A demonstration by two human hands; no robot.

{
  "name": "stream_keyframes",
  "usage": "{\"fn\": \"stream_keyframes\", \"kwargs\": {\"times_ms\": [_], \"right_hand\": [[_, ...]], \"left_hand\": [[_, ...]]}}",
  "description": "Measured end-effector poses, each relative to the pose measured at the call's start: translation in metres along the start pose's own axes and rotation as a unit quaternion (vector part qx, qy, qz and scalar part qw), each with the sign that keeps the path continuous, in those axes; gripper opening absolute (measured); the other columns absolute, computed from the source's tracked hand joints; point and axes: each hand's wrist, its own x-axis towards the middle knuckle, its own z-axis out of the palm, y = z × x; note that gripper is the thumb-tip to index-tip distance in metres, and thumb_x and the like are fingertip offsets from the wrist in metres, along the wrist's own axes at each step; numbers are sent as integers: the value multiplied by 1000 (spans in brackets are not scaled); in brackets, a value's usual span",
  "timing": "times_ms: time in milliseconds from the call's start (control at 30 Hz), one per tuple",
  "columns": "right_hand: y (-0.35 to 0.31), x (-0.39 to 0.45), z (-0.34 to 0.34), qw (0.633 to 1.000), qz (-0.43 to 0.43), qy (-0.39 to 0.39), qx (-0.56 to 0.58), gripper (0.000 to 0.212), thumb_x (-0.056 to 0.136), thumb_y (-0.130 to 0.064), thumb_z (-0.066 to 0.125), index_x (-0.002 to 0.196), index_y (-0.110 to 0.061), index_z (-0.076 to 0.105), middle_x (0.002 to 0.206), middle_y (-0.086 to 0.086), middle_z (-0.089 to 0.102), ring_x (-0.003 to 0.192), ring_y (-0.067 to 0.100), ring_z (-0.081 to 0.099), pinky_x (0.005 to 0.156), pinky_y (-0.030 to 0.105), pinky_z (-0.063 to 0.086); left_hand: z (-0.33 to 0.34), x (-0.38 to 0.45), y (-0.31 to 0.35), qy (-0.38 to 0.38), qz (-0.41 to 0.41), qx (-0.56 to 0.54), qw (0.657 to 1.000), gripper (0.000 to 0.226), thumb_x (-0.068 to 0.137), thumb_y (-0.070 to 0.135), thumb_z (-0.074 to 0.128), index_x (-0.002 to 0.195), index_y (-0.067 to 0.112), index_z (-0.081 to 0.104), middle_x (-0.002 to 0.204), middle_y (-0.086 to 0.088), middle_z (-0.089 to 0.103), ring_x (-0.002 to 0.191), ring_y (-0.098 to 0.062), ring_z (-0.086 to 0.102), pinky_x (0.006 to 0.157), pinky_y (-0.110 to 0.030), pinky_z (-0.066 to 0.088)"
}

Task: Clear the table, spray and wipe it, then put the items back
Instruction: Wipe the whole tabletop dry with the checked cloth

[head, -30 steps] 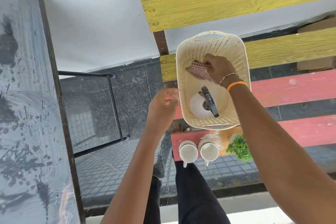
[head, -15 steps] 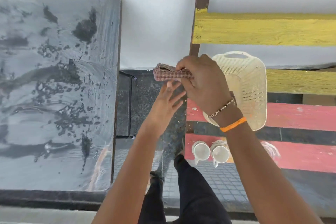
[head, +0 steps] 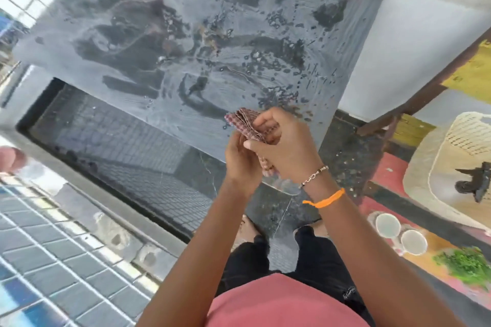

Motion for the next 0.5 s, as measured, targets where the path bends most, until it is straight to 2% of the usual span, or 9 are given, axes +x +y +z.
{"fn": "stream_keyframes", "kwargs": {"times_ms": [67, 100, 167, 267, 333, 400, 500], "right_hand": [[-13, 7, 36, 998, 9, -59, 32, 34, 66, -17, 81, 89, -22, 59, 83, -14, 61, 68, 0, 58, 64, 7, 47], [-20, 10, 56, 995, 11, -86, 47, 33, 66, -17, 82, 89, -22, 59, 82, -15, 61, 70, 2, 59, 65, 8, 47], [-27, 17, 81, 992, 8, -113, 55, 28, 68, -21, 80, 86, -25, 60, 82, -14, 62, 70, 0, 59, 66, 9, 48], [-39, 29, 120, 988, -10, -143, 57, 16, 74, -25, 75, 82, -27, 61, 77, -15, 61, 62, -10, 55, 64, 10, 46], [-47, 37, 142, 985, -10, -164, 50, 16, 75, -23, 75, 84, -25, 62, 76, -14, 59, 62, -8, 54, 67, 18, 47], [-53, 47, 163, 985, -14, -171, 23, 20, 72, -22, 76, 85, -25, 61, 76, -13, 57, 64, -2, 52, 68, 18, 46], [-64, 66, 195, 984, -35, -175, -28, 23, 69, -25, 75, 86, -25, 60, 77, -15, 57, 62, -2, 50, 63, 11, 43]], "left_hand": [[-29, -6, 27, -20, -16, -2, 1000, 55, 97, 33, 21, 91, 10, 71, 81, -7, 72, 72, -18, 69, 59, -26, 56], [-44, -9, 40, -20, -18, -5, 1000, 62, 98, 35, 19, 85, 14, 74, 80, -5, 73, 72, -17, 70, 56, -27, 54], [-64, -15, 58, -8, -9, -11, 1000, 65, 100, 37, 17, 83, 16, 76, 83, -4, 73, 76, -18, 70, 58, -28, 54], [-96, -23, 87, 10, 25, -37, 999, 62, 101, 38, 17, 88, 12, 72, 84, -7, 73, 79, -20, 70, 69, -32, 56], [-114, -24, 104, 32, 21, -31, 999, 54, 101, 41, 19, 94, 13, 65, 82, -4, 72, 78, -17, 69, 73, -33, 55], [-129, -22, 118, 15, 32, -58, 998, 54, 101, 41, 18, 102, 8, 62, 92, -10, 70, 88, -22, 66, 80, -35, 54], [-154, -12, 142, -1, 37, -87, 995, 60, 102, 38, 18, 98, 5, 68, 89, -12, 71, 81, -24, 70, 65, -31, 58]]}}
